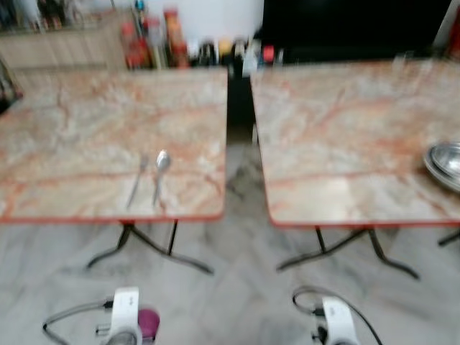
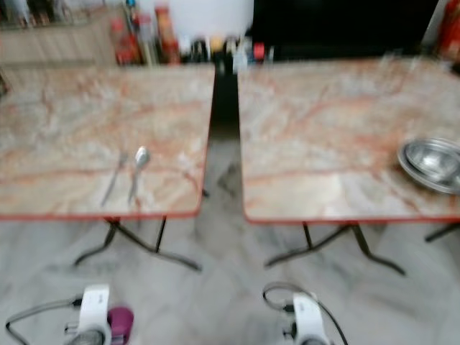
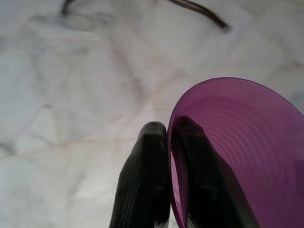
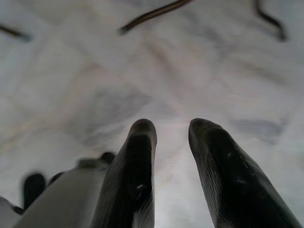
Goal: Setting the table
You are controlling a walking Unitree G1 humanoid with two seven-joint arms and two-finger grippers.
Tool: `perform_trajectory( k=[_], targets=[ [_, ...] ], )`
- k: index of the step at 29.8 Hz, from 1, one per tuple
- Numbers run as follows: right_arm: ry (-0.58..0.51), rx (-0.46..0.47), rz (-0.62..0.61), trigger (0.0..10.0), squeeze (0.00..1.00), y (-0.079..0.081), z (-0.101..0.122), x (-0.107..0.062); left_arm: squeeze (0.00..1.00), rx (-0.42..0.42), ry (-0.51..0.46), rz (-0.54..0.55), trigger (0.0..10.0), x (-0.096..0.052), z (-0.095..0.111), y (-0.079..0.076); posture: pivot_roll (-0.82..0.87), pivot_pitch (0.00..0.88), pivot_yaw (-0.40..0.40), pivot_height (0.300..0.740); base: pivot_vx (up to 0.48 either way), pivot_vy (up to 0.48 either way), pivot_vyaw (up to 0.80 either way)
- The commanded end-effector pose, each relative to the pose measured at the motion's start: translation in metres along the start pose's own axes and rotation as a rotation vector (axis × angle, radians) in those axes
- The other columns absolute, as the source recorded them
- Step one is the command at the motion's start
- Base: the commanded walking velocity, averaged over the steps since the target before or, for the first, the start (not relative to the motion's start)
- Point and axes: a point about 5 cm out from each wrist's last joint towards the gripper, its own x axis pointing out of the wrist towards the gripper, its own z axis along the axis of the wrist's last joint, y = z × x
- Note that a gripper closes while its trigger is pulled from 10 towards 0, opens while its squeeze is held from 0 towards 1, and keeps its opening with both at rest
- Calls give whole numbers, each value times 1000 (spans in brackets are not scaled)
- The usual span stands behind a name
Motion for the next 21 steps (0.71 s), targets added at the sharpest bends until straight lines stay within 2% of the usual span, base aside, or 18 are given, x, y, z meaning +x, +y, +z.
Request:
perform_trajectory(
  k=[1, 15, 21],
  targets=[
    [19, 15, 24, 10000, 0, 8, -6, -1, 0, 6, 10, 13, 10000, 0, -3, 5, -48, 0, 29, 702, 0, -461, 0],
    [9, -22, 42, 10000, 0, 9, -5, -1, 0, 15, 16, 12, 10000, -1, -5, 4, -58, 0, 35, 702, 0, -445, 0],
    [2, -16, 35, 10000, 0, 7, -4, -1, 0, 21, 17, 8, 10000, -1, -5, 3, -63, 0, 35, 702, 251, -406, 614]
  ],
)
